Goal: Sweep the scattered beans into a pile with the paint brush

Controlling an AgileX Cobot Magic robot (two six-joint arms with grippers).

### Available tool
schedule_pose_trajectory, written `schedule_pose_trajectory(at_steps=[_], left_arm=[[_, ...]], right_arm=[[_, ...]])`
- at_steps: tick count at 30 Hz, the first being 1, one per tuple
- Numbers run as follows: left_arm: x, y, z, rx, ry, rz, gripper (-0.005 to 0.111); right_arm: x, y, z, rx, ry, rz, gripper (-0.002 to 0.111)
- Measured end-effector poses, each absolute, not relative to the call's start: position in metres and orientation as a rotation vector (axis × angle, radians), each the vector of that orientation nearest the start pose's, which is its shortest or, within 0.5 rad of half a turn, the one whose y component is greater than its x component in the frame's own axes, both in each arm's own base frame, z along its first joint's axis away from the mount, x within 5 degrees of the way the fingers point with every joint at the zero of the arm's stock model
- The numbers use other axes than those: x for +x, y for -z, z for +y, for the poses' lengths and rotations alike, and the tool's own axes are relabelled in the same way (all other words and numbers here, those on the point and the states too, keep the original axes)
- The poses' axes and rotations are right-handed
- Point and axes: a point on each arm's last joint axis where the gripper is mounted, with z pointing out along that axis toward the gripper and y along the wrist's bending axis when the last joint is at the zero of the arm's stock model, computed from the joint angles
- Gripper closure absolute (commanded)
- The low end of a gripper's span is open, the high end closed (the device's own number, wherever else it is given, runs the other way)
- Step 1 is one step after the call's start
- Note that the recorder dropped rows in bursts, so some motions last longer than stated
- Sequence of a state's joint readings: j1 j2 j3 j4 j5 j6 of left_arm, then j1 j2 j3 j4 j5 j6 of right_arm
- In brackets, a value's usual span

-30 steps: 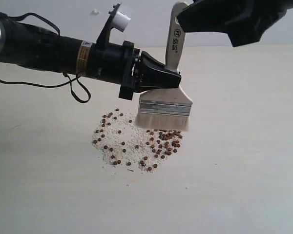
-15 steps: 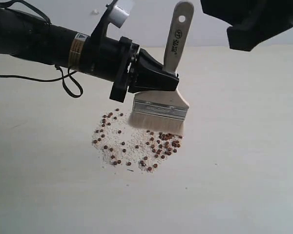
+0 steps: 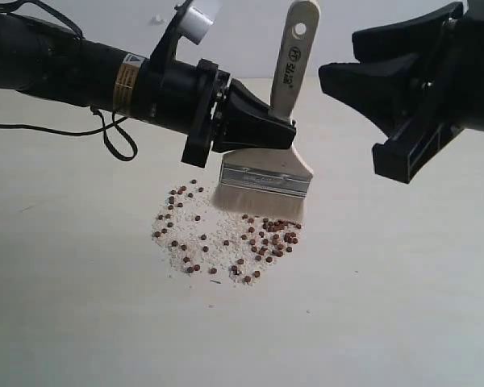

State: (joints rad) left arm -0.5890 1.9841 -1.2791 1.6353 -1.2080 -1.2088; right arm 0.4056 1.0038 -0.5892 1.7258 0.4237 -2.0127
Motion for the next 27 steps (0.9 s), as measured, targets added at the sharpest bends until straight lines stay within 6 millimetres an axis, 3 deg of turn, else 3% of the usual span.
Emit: schedule_pose_trajectory(at_steps=[10, 27], left_arm=[[0.264, -0.216, -0.299, 1.596, 1.429, 1.362, 0.107], [0.262, -0.221, -0.304, 1.568, 1.427, 1.284, 0.107]], right_arm=[[0.194, -0.284, 0.125, -0.926, -0.49, 1.673, 0.063], [0.206, -0.295, 0.133, -0.93, -0.518, 1.637, 0.072]])
